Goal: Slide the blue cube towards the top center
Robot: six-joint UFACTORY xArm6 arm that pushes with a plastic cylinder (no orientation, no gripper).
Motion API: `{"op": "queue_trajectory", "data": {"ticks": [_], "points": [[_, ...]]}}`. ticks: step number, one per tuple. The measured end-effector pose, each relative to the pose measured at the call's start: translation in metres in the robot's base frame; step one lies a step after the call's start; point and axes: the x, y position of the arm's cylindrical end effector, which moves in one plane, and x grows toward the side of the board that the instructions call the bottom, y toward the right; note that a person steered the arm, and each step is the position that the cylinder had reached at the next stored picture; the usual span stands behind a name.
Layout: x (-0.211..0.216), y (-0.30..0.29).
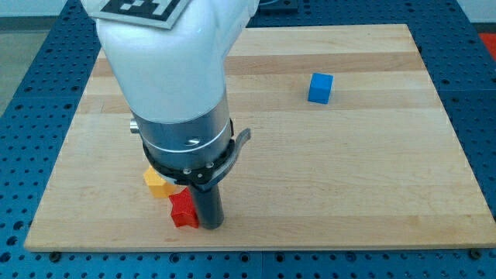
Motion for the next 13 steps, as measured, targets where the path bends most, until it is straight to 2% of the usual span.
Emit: {"op": "queue_trajectory", "data": {"ticks": [1,2,3,4,5,6,8,9,10,12,13], "points": [[-0.008,0.004],[-0.006,-0.034],[-0.005,-0.035],[-0.025,0.046],[-0.093,0.142],[-0.158,0.172],[-0.252,0.16],[-0.283,0.157],[-0.305,0.186],[-0.316,0.099],[-0.298,0.144]]}}
